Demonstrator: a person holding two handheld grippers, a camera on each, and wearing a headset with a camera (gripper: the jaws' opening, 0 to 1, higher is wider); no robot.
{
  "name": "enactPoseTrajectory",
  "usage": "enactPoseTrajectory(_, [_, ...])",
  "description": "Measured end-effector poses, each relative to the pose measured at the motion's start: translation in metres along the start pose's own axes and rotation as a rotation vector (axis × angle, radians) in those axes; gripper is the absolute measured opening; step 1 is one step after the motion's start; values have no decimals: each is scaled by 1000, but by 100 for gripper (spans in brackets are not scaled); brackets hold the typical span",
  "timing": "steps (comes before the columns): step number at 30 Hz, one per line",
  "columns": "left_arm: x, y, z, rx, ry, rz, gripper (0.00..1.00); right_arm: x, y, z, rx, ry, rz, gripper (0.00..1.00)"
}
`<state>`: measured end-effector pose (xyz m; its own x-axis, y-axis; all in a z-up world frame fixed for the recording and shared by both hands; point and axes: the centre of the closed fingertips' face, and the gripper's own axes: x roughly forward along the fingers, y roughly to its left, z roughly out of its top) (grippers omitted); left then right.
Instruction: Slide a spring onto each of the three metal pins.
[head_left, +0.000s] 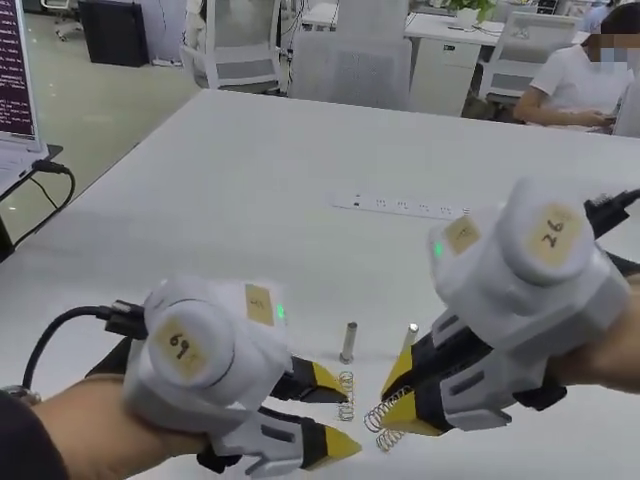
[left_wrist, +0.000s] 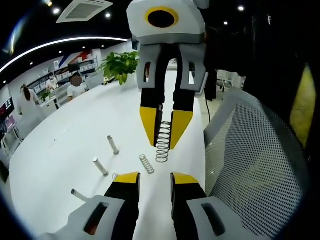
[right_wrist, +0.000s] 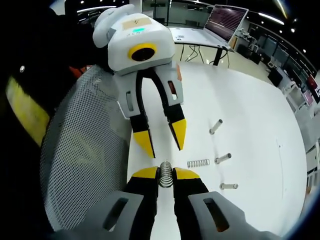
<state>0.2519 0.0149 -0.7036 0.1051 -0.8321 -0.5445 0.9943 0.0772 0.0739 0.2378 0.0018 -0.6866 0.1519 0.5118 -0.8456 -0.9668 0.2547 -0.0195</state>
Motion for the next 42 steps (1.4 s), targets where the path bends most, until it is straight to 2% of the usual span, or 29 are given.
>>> enactPoseTrajectory(4, [-7,7,-8,-39,-1,18,23,-1,-3,0,4,0,-3,8])
enactPoseTrajectory(7, [-14,11,-14,-85,-18,26,26,-1,-4,0,7,-4,-4,8])
enactPoseTrajectory(12, [-23,18,-21,-130,-49,46,31,0,-6,0,9,-4,-3,8])
enactPoseTrajectory(26, [-43,37,-41,-217,-107,147,40,-7,-20,-6,32,3,-22,8])
enactPoseTrajectory(31, [-51,40,-45,-238,-115,180,44,-10,-25,-10,41,5,-31,8])
enactPoseTrajectory(34, [-55,42,-52,-246,-109,201,45,-14,-31,-12,52,3,-42,8])
enactPoseTrajectory(37, [-58,40,-59,-254,-101,217,46,-18,-37,-13,62,2,-54,8])
enactPoseTrajectory(42, [-61,37,-63,-268,-104,233,49,-22,-48,-17,70,13,-77,8])
